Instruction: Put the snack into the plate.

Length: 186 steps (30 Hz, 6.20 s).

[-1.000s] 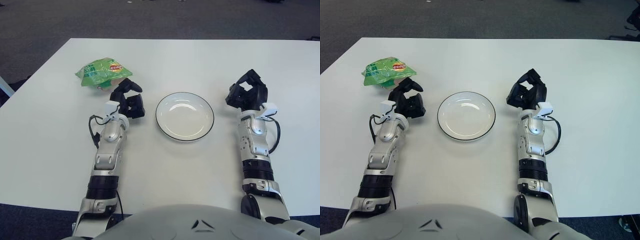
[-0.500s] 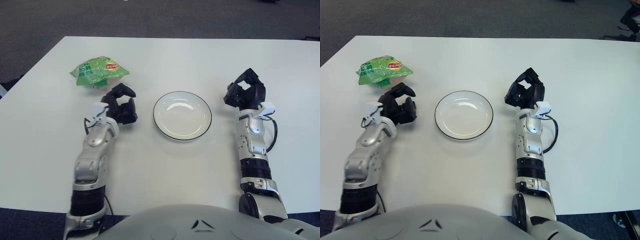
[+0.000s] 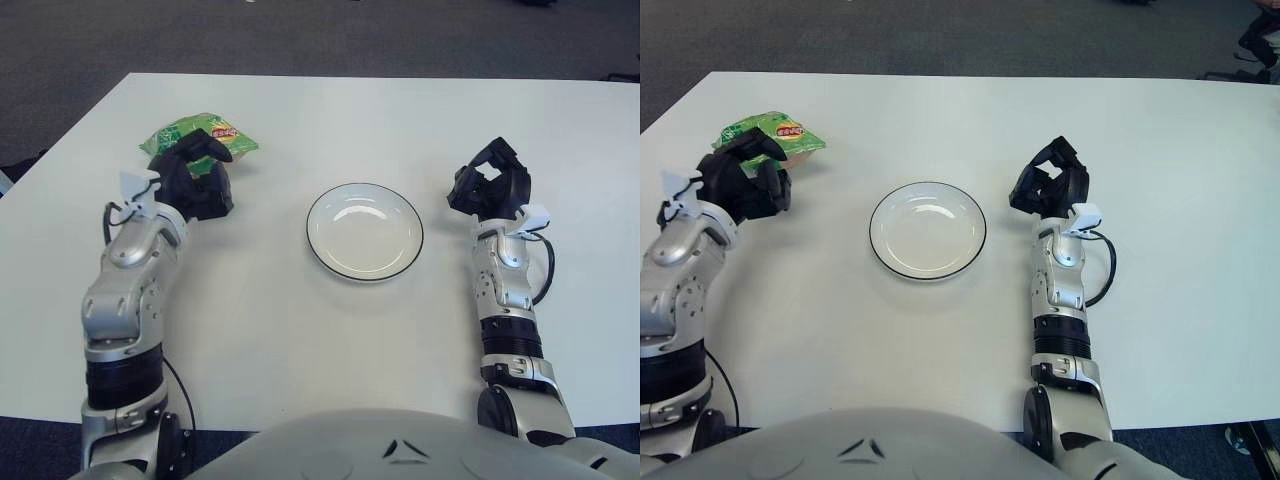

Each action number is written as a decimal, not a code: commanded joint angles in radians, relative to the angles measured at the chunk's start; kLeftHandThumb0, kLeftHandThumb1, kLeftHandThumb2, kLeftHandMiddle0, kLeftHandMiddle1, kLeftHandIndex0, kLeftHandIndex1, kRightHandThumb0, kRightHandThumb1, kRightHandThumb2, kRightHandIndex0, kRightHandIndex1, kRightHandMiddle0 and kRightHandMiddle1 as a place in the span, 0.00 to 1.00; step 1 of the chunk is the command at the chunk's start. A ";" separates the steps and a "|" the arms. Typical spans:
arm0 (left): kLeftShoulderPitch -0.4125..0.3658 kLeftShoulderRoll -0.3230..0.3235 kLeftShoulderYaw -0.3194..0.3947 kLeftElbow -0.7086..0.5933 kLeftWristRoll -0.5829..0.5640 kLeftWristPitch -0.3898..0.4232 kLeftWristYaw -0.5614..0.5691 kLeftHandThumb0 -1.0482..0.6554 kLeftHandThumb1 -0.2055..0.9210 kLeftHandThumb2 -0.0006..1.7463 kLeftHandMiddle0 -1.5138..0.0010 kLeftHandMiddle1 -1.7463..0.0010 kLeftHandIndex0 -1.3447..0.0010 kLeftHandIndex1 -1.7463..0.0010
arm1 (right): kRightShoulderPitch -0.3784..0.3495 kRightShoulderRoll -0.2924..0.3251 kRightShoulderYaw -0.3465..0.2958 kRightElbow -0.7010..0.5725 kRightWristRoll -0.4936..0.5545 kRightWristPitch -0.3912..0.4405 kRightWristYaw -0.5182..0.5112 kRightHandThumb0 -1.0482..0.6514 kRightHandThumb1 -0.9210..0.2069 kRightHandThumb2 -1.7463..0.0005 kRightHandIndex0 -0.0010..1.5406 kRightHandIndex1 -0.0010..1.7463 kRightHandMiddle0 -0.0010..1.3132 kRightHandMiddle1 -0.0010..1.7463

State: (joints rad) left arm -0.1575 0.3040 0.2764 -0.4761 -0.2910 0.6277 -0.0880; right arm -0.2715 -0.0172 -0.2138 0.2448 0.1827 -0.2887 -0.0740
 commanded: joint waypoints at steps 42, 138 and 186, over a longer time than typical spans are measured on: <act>-0.229 0.529 -0.220 0.567 0.770 -0.809 0.119 0.34 0.48 0.74 0.36 0.00 0.56 0.00 | 0.111 0.041 -0.002 0.078 0.007 0.030 0.019 0.31 0.63 0.17 0.84 1.00 0.53 1.00; -0.728 0.445 -0.731 1.553 1.153 -1.244 0.376 0.06 0.86 0.17 1.00 1.00 0.99 0.90 | 0.129 0.022 -0.005 0.093 -0.009 -0.008 0.103 0.30 0.66 0.15 0.87 1.00 0.56 1.00; -0.729 0.420 -0.842 1.635 1.218 -1.124 0.754 0.62 0.18 0.88 0.37 0.27 0.44 0.00 | 0.124 0.022 -0.006 0.069 0.037 0.071 0.158 0.30 0.64 0.16 0.86 1.00 0.54 1.00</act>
State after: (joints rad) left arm -0.8712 0.7133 -0.5522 1.1593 0.9110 -0.5109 0.6511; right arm -0.2778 -0.0263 -0.2225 0.2599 0.2098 -0.2283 0.0764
